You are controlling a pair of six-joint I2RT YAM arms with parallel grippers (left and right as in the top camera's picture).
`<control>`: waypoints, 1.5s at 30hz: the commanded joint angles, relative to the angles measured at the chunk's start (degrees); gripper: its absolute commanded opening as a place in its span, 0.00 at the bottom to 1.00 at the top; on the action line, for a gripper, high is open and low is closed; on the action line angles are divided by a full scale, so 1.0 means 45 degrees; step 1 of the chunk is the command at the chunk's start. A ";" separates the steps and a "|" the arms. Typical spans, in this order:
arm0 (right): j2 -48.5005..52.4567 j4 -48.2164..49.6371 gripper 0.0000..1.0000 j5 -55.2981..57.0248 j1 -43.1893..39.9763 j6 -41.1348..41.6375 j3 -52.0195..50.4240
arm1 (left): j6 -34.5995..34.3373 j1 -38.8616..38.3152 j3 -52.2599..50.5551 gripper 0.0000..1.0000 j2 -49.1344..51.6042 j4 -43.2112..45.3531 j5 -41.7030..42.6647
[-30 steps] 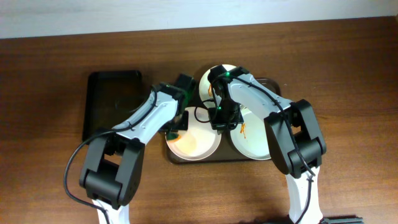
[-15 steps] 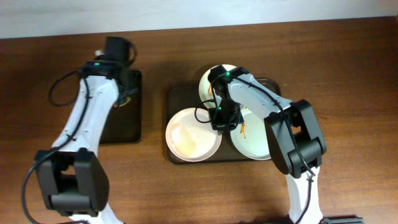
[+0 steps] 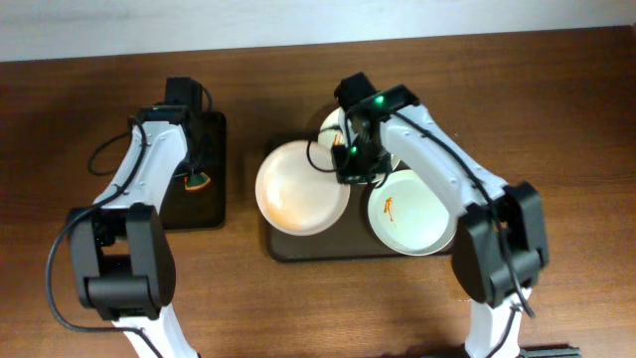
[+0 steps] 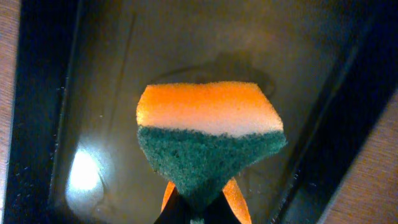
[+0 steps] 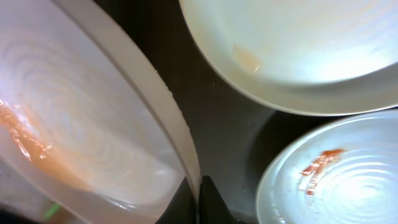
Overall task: Clean dirty plates on tray and stack at the side
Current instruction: 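Lift the cleaned plate with the right gripper and place it right of tray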
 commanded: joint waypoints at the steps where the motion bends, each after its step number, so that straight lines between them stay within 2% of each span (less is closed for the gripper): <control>1: -0.1331 -0.0005 0.04 0.1977 -0.0073 -0.0112 0.0471 | 0.0389 0.0092 -0.0039 0.00 0.0651 0.0034 -0.0325; 6: -0.2181 -0.0053 0.04 0.3628 -0.0073 -0.0204 0.1001 | 0.0389 0.0199 -0.0044 0.00 0.1438 -0.0024 -0.0175; 9: -0.2186 -0.0500 0.04 0.7019 0.0112 -0.0219 0.1015 | 0.0389 0.0384 -0.0044 0.00 0.1676 -0.0097 0.0277; 11: -0.2181 -0.0442 0.04 0.9423 0.0729 -0.1234 0.1015 | 0.0389 0.0427 -0.0044 0.00 0.1685 -0.0097 0.0398; 18: -0.2181 -0.0801 0.04 1.4571 0.3934 -0.1307 0.1015 | 0.0389 0.0427 -0.0044 0.00 0.1685 -0.0180 0.0398; 23: -0.2181 -0.1069 0.04 1.4766 0.5348 -0.1307 0.1015 | 0.0389 0.0427 -0.0044 0.00 0.1685 -0.0272 0.0398; 27: -0.2181 -0.1078 0.04 1.4766 0.5187 -0.1151 0.1010 | 0.0384 0.0427 -0.0044 0.00 0.1685 -0.0296 0.0641; 29: -0.2181 -0.0971 0.04 1.4683 0.4852 -0.0078 0.1015 | 0.0389 0.0510 -0.0044 0.00 0.1685 -0.0330 0.0641; 32: -0.2215 -0.1205 0.04 1.3624 0.3750 0.1661 0.1209 | 0.0389 0.0534 -0.0044 0.00 0.1685 -0.0321 0.0685; 36: -0.2409 -0.1647 0.04 0.7247 0.0675 0.1666 0.2667 | 0.0389 0.0549 -0.0044 0.00 0.1685 -0.0325 0.0690; 39: -0.2458 -0.1617 0.04 0.1579 -0.3045 0.1549 0.3303 | 0.0389 0.0544 -0.0044 0.00 0.1685 -0.0311 0.0690; 40: -0.2414 -0.1666 0.04 0.0831 -0.4391 0.1549 0.3293 | 0.0389 0.0544 -0.0044 0.00 0.1685 -0.0316 0.0690; 45: -0.1603 -0.1690 0.04 0.0986 -1.0176 0.1224 0.3113 | 0.0384 0.0534 -0.0044 0.00 0.1690 -0.0272 0.0690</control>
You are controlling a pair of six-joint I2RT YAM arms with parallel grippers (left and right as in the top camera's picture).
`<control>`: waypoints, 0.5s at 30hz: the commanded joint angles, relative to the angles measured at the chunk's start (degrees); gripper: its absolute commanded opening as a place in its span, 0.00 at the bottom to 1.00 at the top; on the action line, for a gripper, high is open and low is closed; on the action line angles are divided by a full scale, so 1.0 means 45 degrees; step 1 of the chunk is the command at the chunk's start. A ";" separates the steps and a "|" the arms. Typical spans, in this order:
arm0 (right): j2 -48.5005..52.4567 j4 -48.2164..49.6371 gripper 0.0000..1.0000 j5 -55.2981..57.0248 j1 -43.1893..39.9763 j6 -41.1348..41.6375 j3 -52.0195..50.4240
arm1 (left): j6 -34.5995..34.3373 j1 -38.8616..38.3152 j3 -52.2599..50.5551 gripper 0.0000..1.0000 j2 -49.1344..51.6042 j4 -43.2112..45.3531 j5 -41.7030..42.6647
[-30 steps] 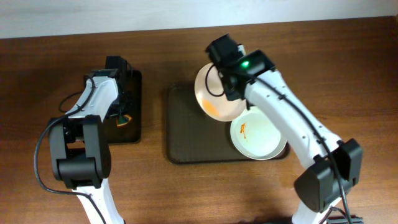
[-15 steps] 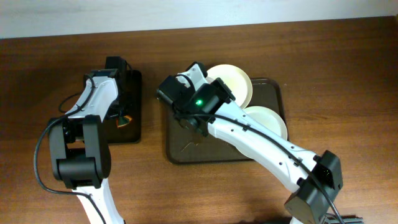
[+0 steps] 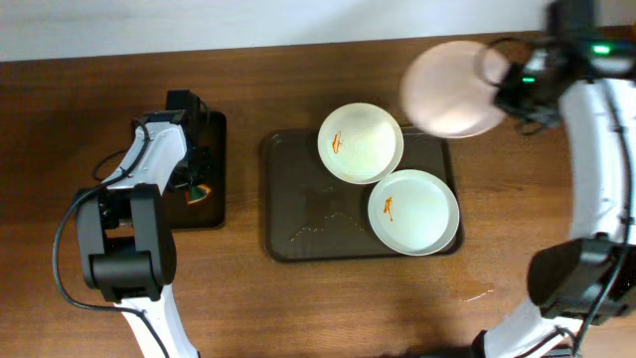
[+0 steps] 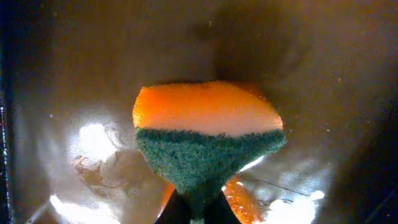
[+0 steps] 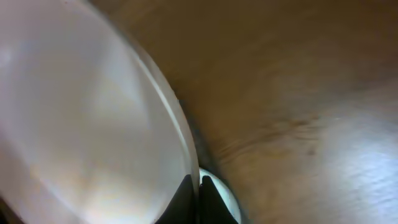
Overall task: Clean dirty plates on tray and stack at the side
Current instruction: 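Lift the cleaned plate with the right gripper and place it right of tray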
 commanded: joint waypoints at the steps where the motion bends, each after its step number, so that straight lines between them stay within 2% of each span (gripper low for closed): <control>1: 0.0607 0.0019 0.04 -0.0709 -0.2467 -0.0126 0.0029 | 0.0194 0.0068 -0.0044 0.00 0.0340 -0.0005 0.0233; 4: 0.1598 0.1122 0.04 -0.0724 -0.3983 -0.0078 -0.0675 | 0.0194 0.0068 -0.0044 0.00 0.0364 0.0029 0.0228; 9: 0.3041 0.2059 0.09 -0.0729 -0.4585 -0.0078 -0.0816 | 0.0194 0.0068 -0.0044 0.00 0.0364 0.0039 0.0228; 11: 0.3439 0.2059 0.16 -0.0777 -0.4488 -0.0078 -0.0816 | 0.0194 0.0068 -0.0044 0.00 0.0364 0.0092 0.0223; 12: 0.3531 0.2016 0.25 -0.0777 -0.4391 -0.0078 -0.0821 | 0.0199 0.0073 -0.0044 0.00 0.0364 0.0185 0.0223; 13: 0.3565 0.2001 0.30 -0.0816 -0.4269 -0.0078 -0.0835 | 0.0194 0.0068 -0.0044 0.00 0.0364 0.0393 0.0228; 15: 0.3565 0.1817 0.30 -0.1214 -0.4065 -0.0087 -0.0831 | 0.0194 0.0073 -0.0044 0.00 0.0364 0.0860 0.0228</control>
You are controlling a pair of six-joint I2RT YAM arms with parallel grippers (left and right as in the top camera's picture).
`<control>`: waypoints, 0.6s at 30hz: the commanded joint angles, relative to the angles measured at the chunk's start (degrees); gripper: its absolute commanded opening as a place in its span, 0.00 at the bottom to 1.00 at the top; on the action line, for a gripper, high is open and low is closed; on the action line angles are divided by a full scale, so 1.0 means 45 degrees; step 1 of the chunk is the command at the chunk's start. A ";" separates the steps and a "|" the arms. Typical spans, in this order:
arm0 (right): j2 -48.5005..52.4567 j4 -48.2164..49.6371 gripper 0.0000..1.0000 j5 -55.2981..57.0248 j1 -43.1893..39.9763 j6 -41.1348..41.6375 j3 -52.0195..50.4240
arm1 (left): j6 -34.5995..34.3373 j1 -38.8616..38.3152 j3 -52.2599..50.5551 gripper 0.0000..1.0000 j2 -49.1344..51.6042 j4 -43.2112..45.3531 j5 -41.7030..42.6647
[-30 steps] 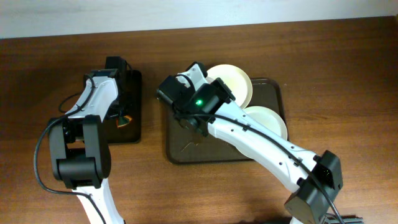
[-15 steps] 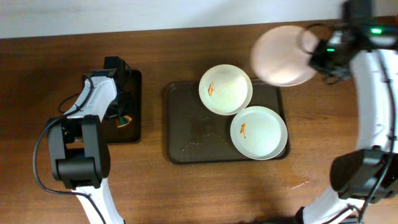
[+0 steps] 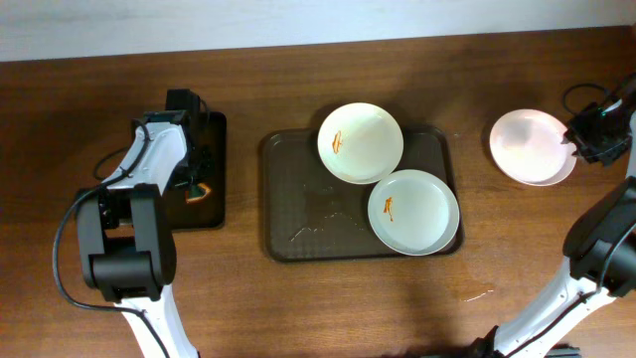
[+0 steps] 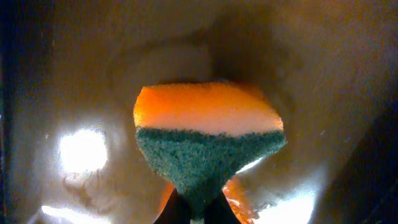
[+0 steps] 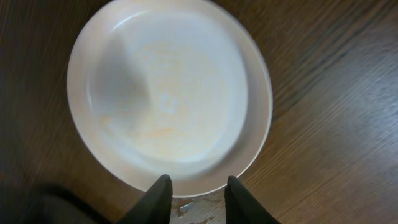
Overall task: Clean dirty plates on tray and stack at the side
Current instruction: 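Lift the cleaned plate with the right gripper and place it right of tray, then move the right gripper to the left plate and grip its rim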
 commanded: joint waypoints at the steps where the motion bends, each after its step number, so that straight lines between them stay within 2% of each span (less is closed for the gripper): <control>1: 0.0087 -0.0301 0.30 -0.1209 0.0389 -0.0092 -0.0039 | 0.0199 0.0068 -0.0044 0.00 0.0364 0.0699 0.0194; 4: -0.0204 -0.0593 0.33 -0.3920 0.0559 -0.0767 -0.0039 | 0.0199 0.0102 0.0384 0.00 0.0214 0.0355 0.0102; 6: -0.0733 -0.1005 0.36 -0.4804 0.0811 -0.1073 -0.0039 | 0.0199 0.0126 0.1345 0.00 -0.0243 -0.0287 0.0102; 10: -0.1248 -0.2035 0.37 -0.4828 0.1792 -0.2361 -0.0039 | 0.0189 0.0131 0.2176 0.00 -0.1107 -0.0393 0.0495; 14: -0.1243 -0.2608 0.47 -0.4634 0.2987 -0.2390 -0.0049 | -0.0393 0.0126 0.1399 0.00 -0.0826 0.0199 0.0549; 15: -0.1243 -0.2603 0.55 -0.4634 0.3283 -0.2385 -0.0049 | -0.0393 0.0131 0.1151 0.00 -0.0695 0.0408 0.0554; 17: -0.1243 -0.2618 0.78 -0.4634 0.3827 -0.2390 -0.0053 | -0.0398 0.0131 0.0704 0.00 -0.0267 0.0602 0.0583; 18: -0.1243 -0.2633 0.98 -0.4634 0.4085 -0.2390 -0.0053 | -0.0525 0.0131 0.0631 0.00 0.0049 0.0568 0.0685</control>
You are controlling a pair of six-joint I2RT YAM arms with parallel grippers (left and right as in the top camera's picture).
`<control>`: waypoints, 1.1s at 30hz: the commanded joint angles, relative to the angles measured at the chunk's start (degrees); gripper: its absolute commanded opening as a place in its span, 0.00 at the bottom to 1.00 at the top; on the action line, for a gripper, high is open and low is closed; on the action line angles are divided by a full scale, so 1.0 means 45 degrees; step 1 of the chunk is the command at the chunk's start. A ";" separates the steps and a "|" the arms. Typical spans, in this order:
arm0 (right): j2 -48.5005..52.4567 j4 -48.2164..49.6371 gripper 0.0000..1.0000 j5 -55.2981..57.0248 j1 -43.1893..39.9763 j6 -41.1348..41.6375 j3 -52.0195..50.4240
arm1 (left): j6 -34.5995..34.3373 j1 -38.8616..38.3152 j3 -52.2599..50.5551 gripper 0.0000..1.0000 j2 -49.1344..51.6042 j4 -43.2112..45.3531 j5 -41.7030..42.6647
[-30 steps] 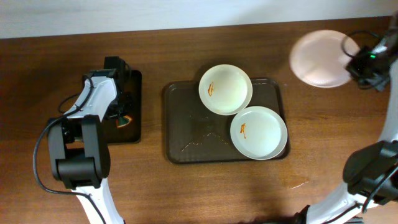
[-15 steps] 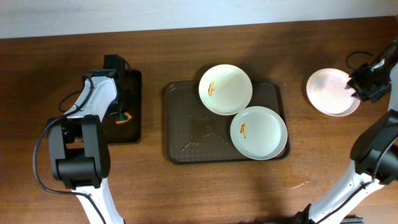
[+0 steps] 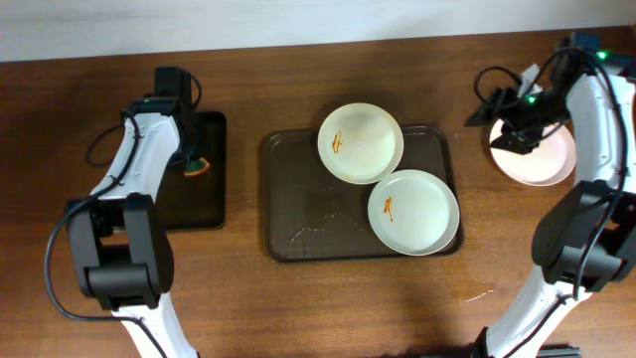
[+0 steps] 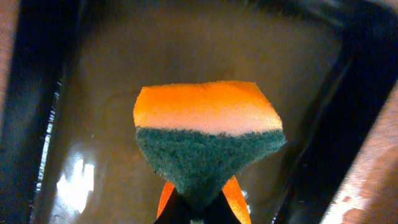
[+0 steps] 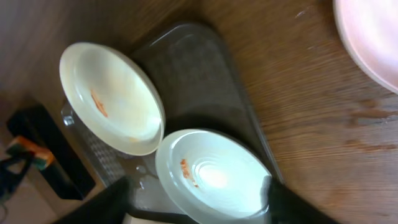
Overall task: Clean dirty plates on tray and stack at the side
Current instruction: 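Move the right gripper to the left plate and grip its rim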
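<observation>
Two white plates with orange smears lie on the brown tray: one at the back, one at the front right. A pinkish plate rests on the table to the right. My right gripper hangs open at that plate's left edge, looking toward the tray. My left gripper is shut on an orange and green sponge above the black tray.
The black tray sits left of the brown one, with a strip of bare wood between them. Its floor shines wet. A cable loops off each arm. The table's far edge runs along the top of the overhead view.
My right gripper was open at the pinkish plate's right side; now it is at the plate's left edge, facing the brown tray. The left gripper holds the sponge higher above the black tray.
First my right gripper was shut on the pinkish plate's rim over the brown tray. Then it held the plate in the air at the back right. Then the plate lay on the table and the gripper was open. The left kept the sponge in the black tray throughout.
</observation>
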 commanded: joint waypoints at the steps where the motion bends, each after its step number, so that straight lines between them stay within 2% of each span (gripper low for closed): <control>1: -0.0311 -0.0044 0.98 0.0010 0.0903 -0.0160 -0.0044 | -0.0355 0.0107 -0.0437 0.00 0.1059 0.0015 0.0437; 7: -0.0311 0.0029 0.98 0.0855 0.2579 -0.0155 -0.0044 | -0.0306 0.0107 -0.0432 0.00 0.1627 -0.0029 0.0457; 9: -0.0296 0.0121 0.98 0.0918 0.2968 -0.0155 -0.0044 | 0.0243 0.0102 -0.0068 0.00 0.1428 -0.0500 0.0423; 11: -0.0243 0.0627 0.98 0.1486 0.3502 -0.0151 -0.0044 | 0.1035 0.0102 0.1093 0.00 0.0758 -0.1622 0.0355; 14: -0.0053 0.1161 0.99 0.2453 0.4080 -0.0136 -0.0044 | 0.1030 0.0102 0.2191 0.00 -0.0253 -0.2409 0.0330; 15: 0.0146 0.1394 0.98 0.3555 0.4420 0.0039 -0.0044 | 0.1030 0.0102 0.2380 0.00 -0.0855 -0.2453 0.0330; 18: 0.0724 0.2239 0.78 0.6198 0.4988 0.1307 -0.0068 | 0.1030 0.0102 0.2380 0.00 -0.1666 -0.2531 0.0335; 20: 0.1384 0.2861 0.77 0.6193 0.5144 0.1919 -0.0068 | 0.1035 0.0102 0.2375 0.00 -0.1637 -0.2764 0.0325; 24: 0.2472 0.3793 0.75 0.5056 0.5314 0.1923 -0.0068 | 0.1035 0.0102 0.2375 0.00 -0.1632 -0.2875 0.0325; 27: 0.2924 0.3842 0.61 0.5003 0.5547 0.1957 -0.0068 | 0.1035 0.0102 0.2375 0.00 -0.1632 -0.2880 0.0325; 30: 0.3303 0.3842 0.58 0.5474 0.5829 0.1855 -0.0257 | 0.1035 0.0107 0.2375 0.00 -0.1632 -0.2880 0.0325; 31: 0.3385 0.3832 0.54 0.5571 0.5897 0.1851 -0.0379 | 0.1035 0.0102 0.2375 0.00 -0.1632 -0.2880 0.0325; 33: 0.3410 0.3725 0.36 0.5503 0.5916 0.1855 -0.0520 | 0.1035 0.0102 0.2375 0.00 -0.1632 -0.2875 0.0321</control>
